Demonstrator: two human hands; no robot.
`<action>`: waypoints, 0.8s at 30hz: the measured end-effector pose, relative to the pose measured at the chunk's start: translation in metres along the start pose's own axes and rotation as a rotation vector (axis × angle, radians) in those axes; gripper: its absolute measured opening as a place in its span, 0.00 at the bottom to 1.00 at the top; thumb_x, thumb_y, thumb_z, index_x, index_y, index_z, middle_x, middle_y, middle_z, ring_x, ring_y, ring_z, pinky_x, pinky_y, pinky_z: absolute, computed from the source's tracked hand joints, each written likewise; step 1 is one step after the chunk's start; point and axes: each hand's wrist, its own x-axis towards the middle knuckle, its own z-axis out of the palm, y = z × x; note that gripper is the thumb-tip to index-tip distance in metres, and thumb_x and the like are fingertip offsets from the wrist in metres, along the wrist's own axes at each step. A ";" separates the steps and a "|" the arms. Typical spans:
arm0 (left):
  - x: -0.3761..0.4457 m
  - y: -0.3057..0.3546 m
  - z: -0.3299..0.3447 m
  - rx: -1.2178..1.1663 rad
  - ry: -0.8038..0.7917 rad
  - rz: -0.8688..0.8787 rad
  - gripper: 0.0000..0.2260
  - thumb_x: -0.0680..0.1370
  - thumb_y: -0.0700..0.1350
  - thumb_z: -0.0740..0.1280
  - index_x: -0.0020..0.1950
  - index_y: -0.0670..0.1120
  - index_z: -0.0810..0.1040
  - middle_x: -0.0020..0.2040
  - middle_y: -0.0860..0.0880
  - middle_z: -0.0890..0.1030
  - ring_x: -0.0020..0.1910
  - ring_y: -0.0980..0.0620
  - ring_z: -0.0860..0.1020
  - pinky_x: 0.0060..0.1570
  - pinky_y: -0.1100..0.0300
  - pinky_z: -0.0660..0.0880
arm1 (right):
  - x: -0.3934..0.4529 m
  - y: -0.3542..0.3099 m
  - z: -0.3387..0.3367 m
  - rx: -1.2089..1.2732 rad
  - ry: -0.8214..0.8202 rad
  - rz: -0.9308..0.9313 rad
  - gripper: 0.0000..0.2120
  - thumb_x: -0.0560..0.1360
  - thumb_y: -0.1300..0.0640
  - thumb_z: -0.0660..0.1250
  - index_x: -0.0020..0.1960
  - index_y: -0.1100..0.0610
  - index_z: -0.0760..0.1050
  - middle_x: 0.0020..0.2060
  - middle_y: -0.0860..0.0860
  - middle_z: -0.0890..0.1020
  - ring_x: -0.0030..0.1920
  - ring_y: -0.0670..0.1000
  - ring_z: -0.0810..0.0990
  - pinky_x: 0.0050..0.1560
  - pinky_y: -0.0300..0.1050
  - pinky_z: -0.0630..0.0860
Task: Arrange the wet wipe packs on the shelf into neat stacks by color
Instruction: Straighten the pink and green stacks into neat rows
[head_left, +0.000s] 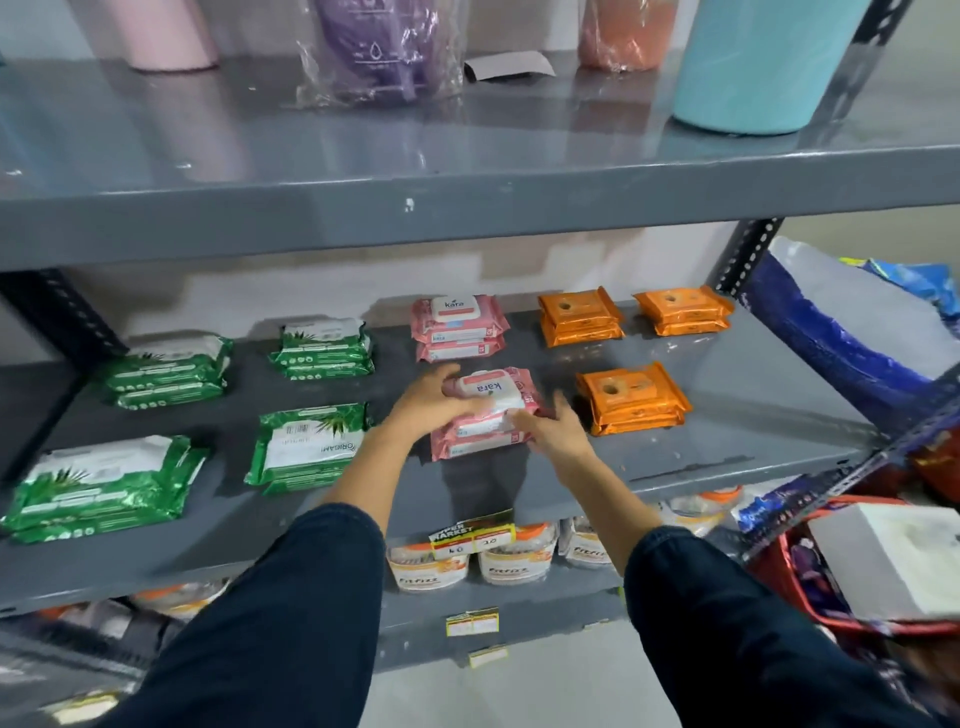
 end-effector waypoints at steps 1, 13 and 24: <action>0.003 0.004 -0.005 -0.053 -0.037 -0.019 0.35 0.69 0.57 0.72 0.72 0.47 0.64 0.68 0.49 0.70 0.62 0.48 0.72 0.56 0.60 0.68 | 0.000 0.001 0.002 0.056 0.083 0.046 0.46 0.65 0.49 0.75 0.76 0.56 0.56 0.71 0.54 0.69 0.69 0.58 0.71 0.68 0.57 0.71; -0.010 0.005 0.004 -0.006 -0.094 -0.231 0.42 0.58 0.75 0.65 0.59 0.45 0.77 0.55 0.46 0.81 0.51 0.46 0.79 0.56 0.52 0.74 | -0.003 -0.035 0.029 0.064 0.231 0.218 0.21 0.74 0.56 0.67 0.63 0.66 0.72 0.51 0.61 0.80 0.42 0.55 0.78 0.40 0.46 0.75; -0.037 0.029 0.056 -0.347 -0.063 -0.424 0.15 0.77 0.52 0.61 0.53 0.41 0.75 0.45 0.43 0.82 0.38 0.47 0.80 0.39 0.57 0.77 | 0.012 -0.068 0.015 -0.449 -0.097 0.060 0.07 0.77 0.60 0.60 0.46 0.62 0.75 0.48 0.61 0.78 0.32 0.50 0.71 0.30 0.39 0.67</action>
